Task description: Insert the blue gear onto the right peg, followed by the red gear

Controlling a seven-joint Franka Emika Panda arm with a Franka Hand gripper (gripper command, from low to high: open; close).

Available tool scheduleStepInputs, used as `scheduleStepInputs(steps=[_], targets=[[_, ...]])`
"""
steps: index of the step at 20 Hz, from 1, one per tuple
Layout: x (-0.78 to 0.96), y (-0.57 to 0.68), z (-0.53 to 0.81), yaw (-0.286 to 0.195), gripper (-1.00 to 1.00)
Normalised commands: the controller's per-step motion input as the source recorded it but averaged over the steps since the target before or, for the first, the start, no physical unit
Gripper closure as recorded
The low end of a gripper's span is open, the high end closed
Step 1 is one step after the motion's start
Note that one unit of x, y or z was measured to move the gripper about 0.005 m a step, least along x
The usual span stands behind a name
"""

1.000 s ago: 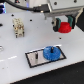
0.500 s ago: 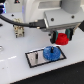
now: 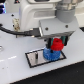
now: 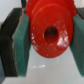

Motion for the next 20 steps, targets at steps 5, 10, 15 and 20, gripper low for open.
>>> scheduleStepInputs(steps=[5, 10, 15, 20], targets=[[0.14, -0.2, -0.19, 0.0, 1.0], [0.07, -0.13, -0.16, 0.0, 1.0], [0.03, 0.01, 0.23, 0.0, 1.0], [0.04, 0.04, 0.21, 0.0, 1.0]])
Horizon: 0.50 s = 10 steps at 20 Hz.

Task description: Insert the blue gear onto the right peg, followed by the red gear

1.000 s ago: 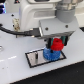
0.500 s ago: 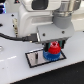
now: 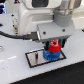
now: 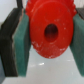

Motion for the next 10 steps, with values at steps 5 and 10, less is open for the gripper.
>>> scheduleStepInputs(steps=[5, 10], targets=[[0.13, -0.07, -0.04, 0.0, 1.0], [0.16, -0.09, -0.14, 0.0, 1.0]])
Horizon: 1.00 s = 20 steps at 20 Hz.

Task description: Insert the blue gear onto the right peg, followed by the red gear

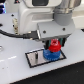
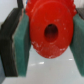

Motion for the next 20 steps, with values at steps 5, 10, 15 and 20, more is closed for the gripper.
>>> scheduleStepInputs(steps=[5, 10, 15, 20], targets=[[0.17, -0.1, -0.23, 0.0, 1.0], [0.12, 0.08, 0.07, 0.0, 1.0], [0.21, 0.21, 0.27, 0.0, 1.0], [0.07, 0.02, 0.06, 0.0, 1.0]])
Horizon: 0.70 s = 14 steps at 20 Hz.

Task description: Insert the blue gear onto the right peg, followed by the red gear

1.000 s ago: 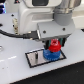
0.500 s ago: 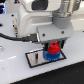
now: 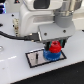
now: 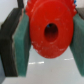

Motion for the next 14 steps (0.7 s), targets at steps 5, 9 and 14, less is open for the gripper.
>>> scheduleStepInputs(steps=[5, 9, 14], targets=[[0.0, -0.04, 0.11, 0.0, 1.0], [0.02, -0.05, 0.07, 0.0, 1.0], [0.02, -0.08, 0.22, 0.0, 1.0]])
